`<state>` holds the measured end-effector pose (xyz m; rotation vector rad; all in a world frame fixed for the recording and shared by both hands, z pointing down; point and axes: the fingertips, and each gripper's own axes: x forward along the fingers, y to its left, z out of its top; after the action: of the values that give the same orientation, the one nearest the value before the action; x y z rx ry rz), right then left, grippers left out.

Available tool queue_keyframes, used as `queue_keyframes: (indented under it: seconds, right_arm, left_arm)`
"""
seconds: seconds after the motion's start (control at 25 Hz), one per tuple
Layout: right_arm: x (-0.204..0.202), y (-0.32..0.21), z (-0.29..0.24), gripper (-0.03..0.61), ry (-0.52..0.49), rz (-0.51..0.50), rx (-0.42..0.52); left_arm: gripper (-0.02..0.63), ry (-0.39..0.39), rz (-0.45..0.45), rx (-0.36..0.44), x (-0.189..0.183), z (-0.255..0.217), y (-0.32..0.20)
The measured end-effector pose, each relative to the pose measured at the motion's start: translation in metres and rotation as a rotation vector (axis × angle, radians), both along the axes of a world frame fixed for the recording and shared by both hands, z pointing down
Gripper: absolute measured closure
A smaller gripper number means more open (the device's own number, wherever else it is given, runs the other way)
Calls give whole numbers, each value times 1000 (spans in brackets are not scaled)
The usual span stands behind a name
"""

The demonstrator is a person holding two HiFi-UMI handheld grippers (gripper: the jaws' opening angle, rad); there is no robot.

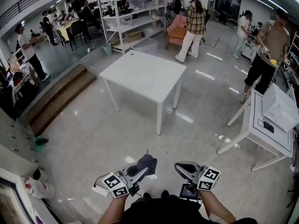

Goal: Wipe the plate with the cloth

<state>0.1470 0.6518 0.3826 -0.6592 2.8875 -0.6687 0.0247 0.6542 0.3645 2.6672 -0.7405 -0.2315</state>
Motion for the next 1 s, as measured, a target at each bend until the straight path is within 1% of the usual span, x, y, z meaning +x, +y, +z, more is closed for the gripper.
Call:
queue_keyframes:
  seconds: [0.32,0.4,0.68,0.72,0.8,0.88,0.92,0.96,1.0]
  right_arm:
    - [19,-4,6,575,7,-5,-3]
    - [28,-8,6,575,-25,-5,-14]
    - [48,-27,-2,574,-207,-17,-34]
    - [50,-32,0,572,-218,-13,-40]
    - [53,-43,8,571,-197,3,-46]
    - [51,-54,16,560,-163,5,-50]
    - [48,-61,18,540,-156,3,-54]
    - [45,-69,20,492,-153,1,-61]
    - [41,-78,22,460,-145,4,-66]
  left_arm:
    - [561,-26,35,-52,27,15,3]
    - [561,-32,26,-61,33,18,0]
    - [561,-47,-12,-93,39,34,-14]
    - [561,-48,-23,-99,39,36,-16]
    - [561,-47,-44,-116,36,43,-22]
    - [561,-56,-58,-136,31,52,-31]
    - [561,-62,-65,-148,26,57,-37]
    - [561,-64,-75,-159,20,61,-44]
    - [561,-60,-84,-170,14,65,-52]
